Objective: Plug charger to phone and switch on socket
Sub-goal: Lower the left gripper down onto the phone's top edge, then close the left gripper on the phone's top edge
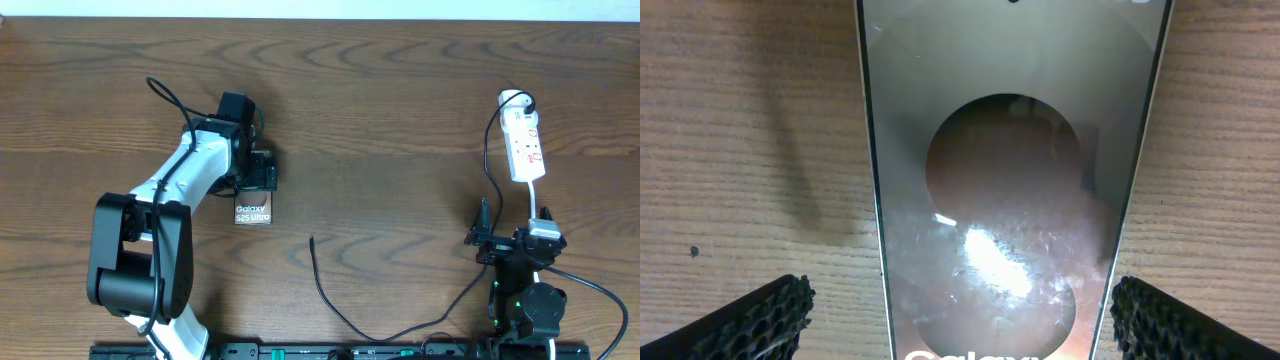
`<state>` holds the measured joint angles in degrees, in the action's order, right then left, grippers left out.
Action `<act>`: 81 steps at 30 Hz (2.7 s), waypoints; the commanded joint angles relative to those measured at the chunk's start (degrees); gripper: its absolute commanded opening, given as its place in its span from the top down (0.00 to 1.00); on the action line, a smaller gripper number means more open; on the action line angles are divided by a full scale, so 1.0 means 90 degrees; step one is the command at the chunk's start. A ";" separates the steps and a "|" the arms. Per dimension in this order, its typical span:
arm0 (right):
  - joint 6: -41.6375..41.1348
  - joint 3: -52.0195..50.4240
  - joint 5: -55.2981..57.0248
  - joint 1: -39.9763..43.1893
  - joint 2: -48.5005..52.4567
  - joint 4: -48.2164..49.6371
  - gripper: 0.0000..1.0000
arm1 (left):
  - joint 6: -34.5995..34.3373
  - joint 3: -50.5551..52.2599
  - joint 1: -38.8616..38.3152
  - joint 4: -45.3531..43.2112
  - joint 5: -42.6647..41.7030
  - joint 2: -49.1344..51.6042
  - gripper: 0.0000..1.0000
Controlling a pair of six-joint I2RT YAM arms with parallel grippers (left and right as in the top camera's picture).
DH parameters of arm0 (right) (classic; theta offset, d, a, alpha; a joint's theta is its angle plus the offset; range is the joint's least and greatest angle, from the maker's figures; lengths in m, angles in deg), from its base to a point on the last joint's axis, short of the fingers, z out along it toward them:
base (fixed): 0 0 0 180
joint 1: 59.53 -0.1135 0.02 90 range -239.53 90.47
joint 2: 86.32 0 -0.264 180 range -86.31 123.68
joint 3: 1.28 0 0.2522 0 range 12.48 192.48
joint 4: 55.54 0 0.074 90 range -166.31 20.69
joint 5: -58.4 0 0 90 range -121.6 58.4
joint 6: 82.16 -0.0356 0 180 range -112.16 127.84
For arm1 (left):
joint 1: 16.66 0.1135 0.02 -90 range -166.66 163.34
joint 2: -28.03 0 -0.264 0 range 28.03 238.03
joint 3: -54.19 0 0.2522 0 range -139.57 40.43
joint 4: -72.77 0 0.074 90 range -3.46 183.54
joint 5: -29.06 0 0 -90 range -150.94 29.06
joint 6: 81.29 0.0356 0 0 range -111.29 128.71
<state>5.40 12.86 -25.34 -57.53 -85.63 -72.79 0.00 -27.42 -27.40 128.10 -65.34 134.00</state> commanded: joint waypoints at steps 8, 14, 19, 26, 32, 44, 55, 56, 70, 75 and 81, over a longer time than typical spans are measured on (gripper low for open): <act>-0.0080 -0.0007 0.0075 -0.0036 -0.0034 -0.0019 0.01 | 0.0352 0.0017 -0.0056 0.0017 0.0039 0.0073 0.02; -0.0080 -0.0007 0.0075 -0.0036 -0.0034 -0.0019 0.01 | 0.0338 0.0017 -0.0085 0.0046 0.0039 0.0121 0.02; -0.0080 -0.0007 0.0075 -0.0036 -0.0034 -0.0019 0.01 | 0.0121 0.0017 -0.0168 0.0029 0.0041 0.0121 0.02; -0.0080 -0.0007 0.0073 -0.0036 -0.0034 -0.0019 0.01 | 0.0107 0.0017 -0.0202 -0.0015 0.0114 0.0121 0.02; -0.0080 -0.0007 0.0075 -0.0036 -0.0034 -0.0019 0.01 | 0.0102 0.0017 -0.0202 -0.0015 0.0129 0.0121 0.02; -0.0080 -0.0007 0.0075 -0.0036 -0.0034 -0.0019 0.01 | 0.0102 0.0017 -0.0204 -0.0109 0.0126 0.0121 0.02; -0.0080 -0.0007 0.0075 -0.0036 -0.0034 -0.0019 0.01 | 0.0078 0.0423 -0.0202 -0.0493 0.0104 0.0121 0.02; -0.0080 -0.0007 0.0075 -0.0036 -0.0034 -0.0019 0.01 | 0.0078 0.0430 -0.0202 -0.0510 0.0104 0.0121 0.02; -0.0080 -0.0007 0.0073 -0.0036 -0.0034 -0.0019 0.01 | -0.0308 0.0432 -0.0209 -0.0585 0.0104 0.0121 0.02; -0.0080 -0.0007 0.0075 -0.0036 -0.0034 -0.0019 0.01 | -0.0306 0.0432 -0.0209 -0.0597 0.0107 0.0124 0.02; -0.0080 -0.0007 0.0073 -0.0036 -0.0034 -0.0019 0.01 | -0.0177 0.0432 -0.0209 -0.0585 0.0107 0.0121 0.02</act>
<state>5.40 12.86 -25.34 -57.53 -85.63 -72.79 -1.94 -23.86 -29.19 122.57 -65.08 134.41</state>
